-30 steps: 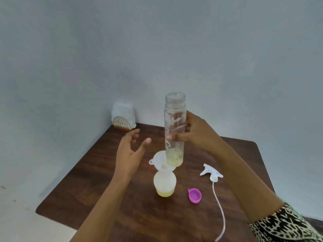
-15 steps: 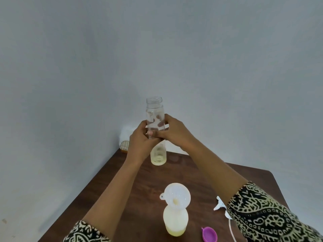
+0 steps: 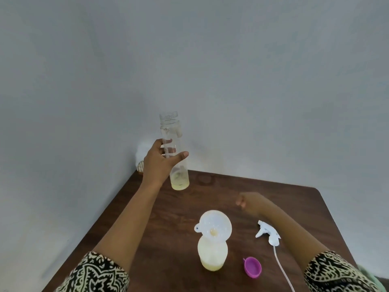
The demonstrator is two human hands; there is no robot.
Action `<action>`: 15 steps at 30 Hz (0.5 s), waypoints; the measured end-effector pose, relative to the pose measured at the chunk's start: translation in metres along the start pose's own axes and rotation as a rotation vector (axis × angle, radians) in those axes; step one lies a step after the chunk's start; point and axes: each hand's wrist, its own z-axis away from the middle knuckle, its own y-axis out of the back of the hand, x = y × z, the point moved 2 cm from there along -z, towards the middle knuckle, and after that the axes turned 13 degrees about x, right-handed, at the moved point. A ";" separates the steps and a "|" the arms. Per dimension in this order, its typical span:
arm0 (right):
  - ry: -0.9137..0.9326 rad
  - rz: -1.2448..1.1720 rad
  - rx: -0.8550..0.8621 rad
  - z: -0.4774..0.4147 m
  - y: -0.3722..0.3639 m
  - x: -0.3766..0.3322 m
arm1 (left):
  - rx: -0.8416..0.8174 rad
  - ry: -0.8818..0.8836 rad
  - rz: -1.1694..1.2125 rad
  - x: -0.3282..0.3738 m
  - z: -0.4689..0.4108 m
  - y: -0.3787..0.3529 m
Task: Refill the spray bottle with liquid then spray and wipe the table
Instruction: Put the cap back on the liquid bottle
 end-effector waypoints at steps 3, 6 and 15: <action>-0.031 0.206 -0.263 0.018 -0.051 0.020 | -0.029 0.029 0.005 -0.017 0.008 -0.005; -0.045 0.338 -0.353 0.037 -0.083 0.025 | -0.049 0.046 -0.011 -0.032 0.016 -0.011; -0.066 0.399 -0.311 0.068 -0.121 0.028 | -0.118 0.104 -0.022 -0.065 0.041 -0.025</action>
